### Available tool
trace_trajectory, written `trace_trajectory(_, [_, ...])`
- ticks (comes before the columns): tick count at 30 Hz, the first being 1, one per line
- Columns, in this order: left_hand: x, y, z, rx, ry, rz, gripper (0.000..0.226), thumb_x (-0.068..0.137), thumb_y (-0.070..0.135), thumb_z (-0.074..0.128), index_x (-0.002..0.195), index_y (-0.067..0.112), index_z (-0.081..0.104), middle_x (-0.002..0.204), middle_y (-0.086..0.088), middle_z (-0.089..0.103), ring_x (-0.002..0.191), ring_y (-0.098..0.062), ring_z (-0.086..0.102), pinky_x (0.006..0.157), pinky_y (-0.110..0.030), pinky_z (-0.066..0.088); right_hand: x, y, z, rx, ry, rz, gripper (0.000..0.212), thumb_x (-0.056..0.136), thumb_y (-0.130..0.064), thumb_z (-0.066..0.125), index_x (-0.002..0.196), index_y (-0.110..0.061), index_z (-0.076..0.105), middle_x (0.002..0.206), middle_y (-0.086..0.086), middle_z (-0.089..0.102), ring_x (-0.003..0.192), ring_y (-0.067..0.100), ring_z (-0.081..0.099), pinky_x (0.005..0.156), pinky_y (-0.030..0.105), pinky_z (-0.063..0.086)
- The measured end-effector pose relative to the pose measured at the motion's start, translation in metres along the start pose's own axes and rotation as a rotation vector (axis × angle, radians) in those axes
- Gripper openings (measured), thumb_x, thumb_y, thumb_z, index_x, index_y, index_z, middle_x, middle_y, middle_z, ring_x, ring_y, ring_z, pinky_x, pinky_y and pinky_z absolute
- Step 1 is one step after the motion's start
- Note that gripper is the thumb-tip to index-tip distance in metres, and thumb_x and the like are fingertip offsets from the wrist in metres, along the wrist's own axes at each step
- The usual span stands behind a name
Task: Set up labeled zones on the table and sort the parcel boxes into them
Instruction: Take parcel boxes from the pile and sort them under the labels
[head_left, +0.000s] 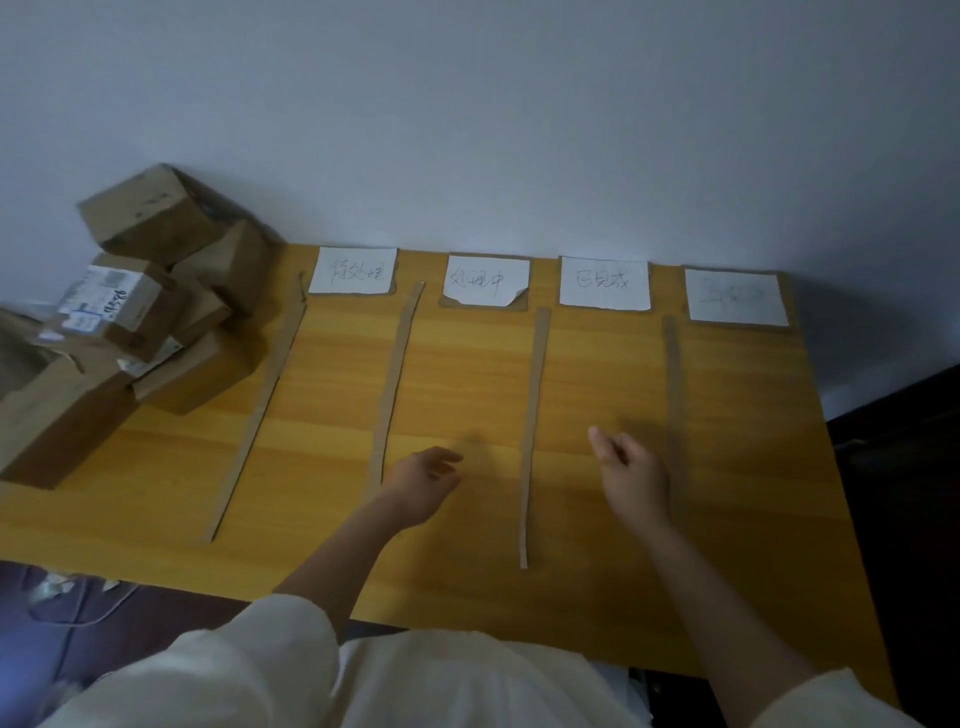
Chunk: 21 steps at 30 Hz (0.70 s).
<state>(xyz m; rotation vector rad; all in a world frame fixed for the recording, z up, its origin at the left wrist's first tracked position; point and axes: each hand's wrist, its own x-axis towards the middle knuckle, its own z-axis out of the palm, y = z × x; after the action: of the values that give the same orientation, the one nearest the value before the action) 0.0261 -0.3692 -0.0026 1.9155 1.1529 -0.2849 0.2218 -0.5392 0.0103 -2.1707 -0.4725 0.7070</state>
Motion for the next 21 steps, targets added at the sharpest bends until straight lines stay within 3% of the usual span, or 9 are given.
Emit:
trace_trajectory(7, [-0.002, -0.033, -0.058, -0.135, 0.151, 0.016, 0.027, 0.093, 0.029, 0.058, 0.119, 0.022, 0.063, 0.11, 0.002, 0.067, 0.101, -0.014, 0.063, 0.083, -0.03, 0.052, -0.012, -0.067, 0.072, 0.044, -0.117, -0.052, 0.047, 0.096, -0.039, 0.055, 0.062, -0.01, 0.043, 0.057, 0.0, 0.036, 0.054, 0.015, 0.04, 0.047, 0.023, 0.027])
trace_trajectory(12, [0.008, -0.07, -0.12, -0.064, 0.251, 0.076, 0.031, 0.093, 0.033, 0.057, 0.122, 0.023, 0.061, 0.116, 0.005, 0.066, 0.109, -0.013, 0.061, 0.088, -0.032, 0.052, -0.026, -0.13, 0.14, 0.132, -0.122, -0.071, 0.053, 0.093, -0.039, 0.06, 0.057, -0.016, 0.029, 0.053, -0.002, 0.026, 0.046, 0.011, 0.031, 0.047, 0.023, 0.024])
trace_trajectory(15, [0.012, -0.098, -0.162, -0.077, 0.31, 0.12, 0.03, 0.093, 0.032, 0.057, 0.122, 0.026, 0.06, 0.12, 0.007, 0.063, 0.112, -0.012, 0.058, 0.09, -0.031, 0.05, -0.034, -0.173, 0.189, 0.133, -0.153, -0.073, 0.05, 0.092, -0.039, 0.061, 0.058, -0.014, 0.033, 0.055, 0.003, 0.03, 0.051, 0.016, 0.036, 0.053, 0.031, 0.027])
trace_trajectory(21, [0.004, -0.157, -0.244, -0.178, 0.485, 0.272, 0.029, 0.088, 0.027, 0.063, 0.117, 0.026, 0.063, 0.114, 0.008, 0.066, 0.106, -0.01, 0.059, 0.087, -0.03, 0.05, -0.044, -0.247, 0.282, 0.102, -0.219, -0.113, 0.04, 0.093, -0.038, 0.06, 0.064, -0.015, 0.043, 0.06, 0.003, 0.045, 0.057, 0.017, 0.047, 0.057, 0.03, 0.036])
